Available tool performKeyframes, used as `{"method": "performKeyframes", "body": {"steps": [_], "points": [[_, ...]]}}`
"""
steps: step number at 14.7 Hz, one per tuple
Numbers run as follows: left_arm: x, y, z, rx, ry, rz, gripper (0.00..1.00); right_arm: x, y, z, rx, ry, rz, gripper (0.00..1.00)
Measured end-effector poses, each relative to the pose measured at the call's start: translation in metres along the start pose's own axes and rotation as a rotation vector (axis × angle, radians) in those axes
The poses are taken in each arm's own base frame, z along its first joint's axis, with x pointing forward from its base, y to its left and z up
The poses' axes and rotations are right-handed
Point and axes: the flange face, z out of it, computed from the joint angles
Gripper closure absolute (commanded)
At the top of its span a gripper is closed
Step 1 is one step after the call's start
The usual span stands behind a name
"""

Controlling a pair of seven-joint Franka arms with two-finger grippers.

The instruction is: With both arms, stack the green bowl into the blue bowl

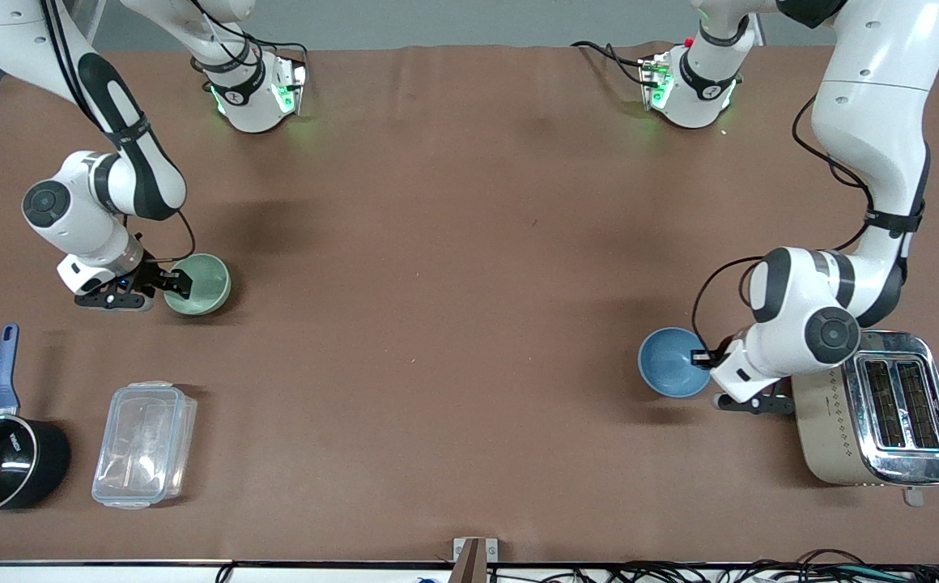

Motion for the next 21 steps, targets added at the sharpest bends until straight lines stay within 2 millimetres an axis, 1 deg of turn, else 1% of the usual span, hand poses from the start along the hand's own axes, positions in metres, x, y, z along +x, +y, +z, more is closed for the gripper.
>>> {"method": "performKeyframes", "body": {"steps": [1, 2, 3, 4, 5, 7, 8, 9, 10, 11, 12, 13, 14, 15, 16, 17, 18, 19, 20, 21], "points": [[0.0, 0.028, -0.013, -0.025, 0.014, -0.014, 1.0, -0.001, -0.001, 0.001, 0.001, -0.003, -0.001, 0.78], [-0.004, 0.06, -0.024, -0.053, 0.019, -0.034, 1.0, -0.002, -0.001, 0.001, 0.001, -0.006, -0.002, 0.91], [-0.011, 0.095, -0.032, -0.08, 0.016, -0.06, 1.0, -0.002, -0.001, 0.002, 0.001, -0.007, -0.001, 0.98], [-0.02, 0.132, -0.035, -0.099, 0.007, -0.086, 1.0, -0.002, -0.001, 0.002, 0.001, -0.007, -0.001, 1.0], [-0.033, 0.171, -0.033, -0.105, -0.005, -0.102, 1.0, -0.001, -0.001, -0.001, 0.001, -0.003, -0.001, 1.0], [-0.064, 0.247, -0.016, -0.104, -0.028, -0.116, 0.99, 0.003, -0.001, -0.015, 0.002, -0.005, -0.002, 1.0], [-0.078, 0.281, -0.006, -0.112, -0.029, -0.117, 0.99, 0.009, 0.0, -0.025, 0.003, -0.023, -0.002, 1.0], [-0.09, 0.31, 0.006, -0.126, -0.024, -0.112, 0.99, 0.018, 0.001, -0.039, 0.004, -0.05, -0.003, 1.0], [-0.1, 0.331, 0.017, -0.138, -0.022, -0.101, 0.99, 0.031, 0.002, -0.057, 0.005, -0.072, -0.006, 1.0], [-0.108, 0.346, 0.029, -0.148, -0.022, -0.091, 0.99, 0.046, 0.0, -0.079, 0.009, -0.082, -0.006, 1.0], [-0.112, 0.354, 0.04, -0.156, -0.023, -0.086, 0.99, 0.061, -0.007, -0.103, 0.024, -0.083, -0.002, 1.0], [-0.112, 0.355, 0.05, -0.163, -0.025, -0.086, 0.97, 0.074, -0.019, -0.123, 0.048, -0.081, 0.007, 1.0], [-0.111, 0.354, 0.058, -0.165, -0.028, -0.091, 0.92, 0.085, -0.034, -0.14, 0.066, -0.075, 0.024, 1.0], [-0.109, 0.353, 0.064, -0.167, -0.03, -0.095, 0.74, 0.093, -0.053, -0.153, 0.073, -0.065, 0.051, 1.0], [-0.108, 0.353, 0.066, -0.17, -0.029, -0.097, 0.41, 0.099, -0.075, -0.162, 0.074, -0.055, 0.079, 1.0], [-0.105, 0.352, 0.064, -0.173, -0.025, -0.102, 0.02, 0.102, -0.101, -0.169, 0.075, -0.046, 0.11, 1.0], [-0.1, 0.351, 0.059, -0.178, -0.014, -0.11, 0.0, 0.104, -0.127, -0.174, 0.076, -0.04, 0.142, 1.0], [-0.093, 0.349, 0.051, -0.186, 0.004, -0.122, 0.0, 0.105, -0.154, -0.177, 0.078, -0.035, 0.178, 1.0], [-0.082, 0.344, 0.037, -0.192, 0.031, -0.141, 0.0, 0.106, -0.181, -0.181, 0.08, -0.03, 0.214, 1.0], [-0.07, 0.335, 0.02, -0.191, 0.062, -0.161, 0.0, 0.107, -0.207, -0.183, 0.083, -0.026, 0.242, 1.0]]}}
